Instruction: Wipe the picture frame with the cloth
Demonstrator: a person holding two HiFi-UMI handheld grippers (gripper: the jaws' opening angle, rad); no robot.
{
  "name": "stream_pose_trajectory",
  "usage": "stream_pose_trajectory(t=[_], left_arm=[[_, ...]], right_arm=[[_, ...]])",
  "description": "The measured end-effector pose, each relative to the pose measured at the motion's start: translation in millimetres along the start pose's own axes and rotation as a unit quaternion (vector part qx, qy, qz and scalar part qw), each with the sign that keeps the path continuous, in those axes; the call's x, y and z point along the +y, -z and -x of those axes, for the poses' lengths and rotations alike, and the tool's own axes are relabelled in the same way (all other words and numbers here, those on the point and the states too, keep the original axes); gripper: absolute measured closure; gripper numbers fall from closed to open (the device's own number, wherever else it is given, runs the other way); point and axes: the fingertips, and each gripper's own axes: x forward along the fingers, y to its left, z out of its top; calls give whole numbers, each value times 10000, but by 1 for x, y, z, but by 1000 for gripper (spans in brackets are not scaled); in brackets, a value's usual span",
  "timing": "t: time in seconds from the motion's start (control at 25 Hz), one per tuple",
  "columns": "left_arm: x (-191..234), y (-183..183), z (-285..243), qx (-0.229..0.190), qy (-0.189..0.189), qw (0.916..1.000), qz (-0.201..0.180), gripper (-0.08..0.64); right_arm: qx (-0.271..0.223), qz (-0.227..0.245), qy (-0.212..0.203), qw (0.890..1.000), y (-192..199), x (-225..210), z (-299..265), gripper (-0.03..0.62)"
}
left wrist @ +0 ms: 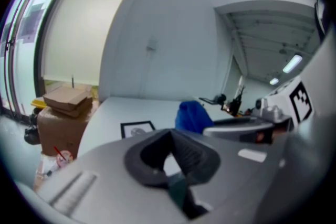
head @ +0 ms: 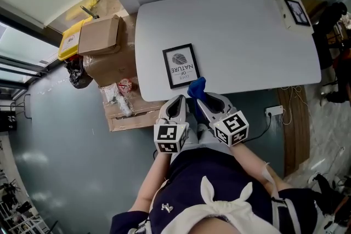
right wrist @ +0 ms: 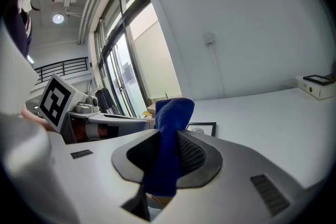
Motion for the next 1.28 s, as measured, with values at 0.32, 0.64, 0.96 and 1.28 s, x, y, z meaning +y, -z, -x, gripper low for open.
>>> stream_pose_trajectory(t=[0.32,0.64,0.96,1.28], left_arm=[[26,4,-23,220,27,9997,65,557],[45,12,-37,424,1,9989,191,557],[60,20,-48,641,-30,9977,197,557],[74,26,-59,781,-4,9967,217,557]], right_arm=[[304,-35,12,9995,-1,-14,-29,499],[561,-26,-83,9984,1,-20,-53,499],[993,24,-246,9948,14,-21,-75,499],[1145,47,-209,9932,18,-28,-92,499]])
